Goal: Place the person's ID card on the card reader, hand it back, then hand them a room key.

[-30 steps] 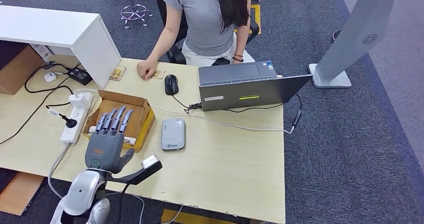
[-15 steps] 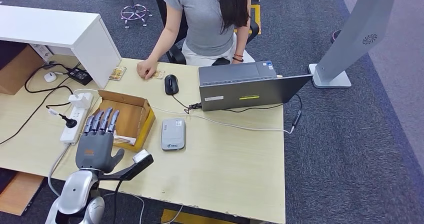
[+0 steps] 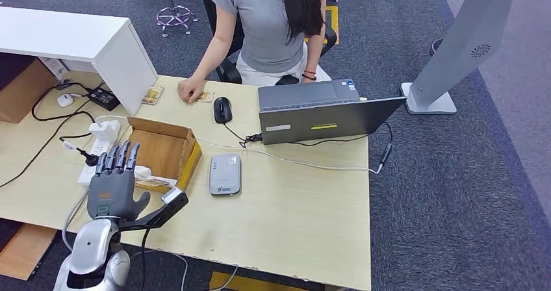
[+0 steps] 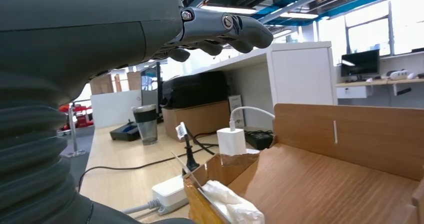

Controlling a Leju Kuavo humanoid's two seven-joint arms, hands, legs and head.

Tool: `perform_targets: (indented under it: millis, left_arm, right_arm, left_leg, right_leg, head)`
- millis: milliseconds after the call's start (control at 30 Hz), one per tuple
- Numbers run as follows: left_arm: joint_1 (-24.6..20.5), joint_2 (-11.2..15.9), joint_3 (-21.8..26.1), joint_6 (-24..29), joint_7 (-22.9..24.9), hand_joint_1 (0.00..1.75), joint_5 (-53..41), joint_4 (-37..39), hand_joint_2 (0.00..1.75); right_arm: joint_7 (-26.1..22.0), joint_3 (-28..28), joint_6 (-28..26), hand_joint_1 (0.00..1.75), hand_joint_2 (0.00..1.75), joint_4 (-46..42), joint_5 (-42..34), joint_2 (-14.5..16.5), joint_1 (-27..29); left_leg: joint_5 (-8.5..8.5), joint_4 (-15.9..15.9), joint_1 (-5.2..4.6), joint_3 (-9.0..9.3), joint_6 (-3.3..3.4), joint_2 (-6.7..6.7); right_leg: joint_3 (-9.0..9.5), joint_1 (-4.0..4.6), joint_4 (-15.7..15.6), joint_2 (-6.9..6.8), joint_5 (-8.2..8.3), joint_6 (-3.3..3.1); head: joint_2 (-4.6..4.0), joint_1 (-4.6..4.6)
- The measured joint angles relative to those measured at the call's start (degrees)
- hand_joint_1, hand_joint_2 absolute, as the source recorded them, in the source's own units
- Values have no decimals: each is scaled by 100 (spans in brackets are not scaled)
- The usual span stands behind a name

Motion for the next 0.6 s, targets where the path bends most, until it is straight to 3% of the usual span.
perform_targets:
  millis: [600]
  left_arm:
    - [-39, -157, 476, 39, -133, 0, 0, 340, 175]
  right_arm:
    - [-7, 0, 4, 0, 175, -37, 101, 13, -5]
  left_leg:
    - [0, 0, 0, 0, 0, 0]
  right_leg:
    - [0, 0, 0, 1, 0, 0]
  head:
    - [0, 1]
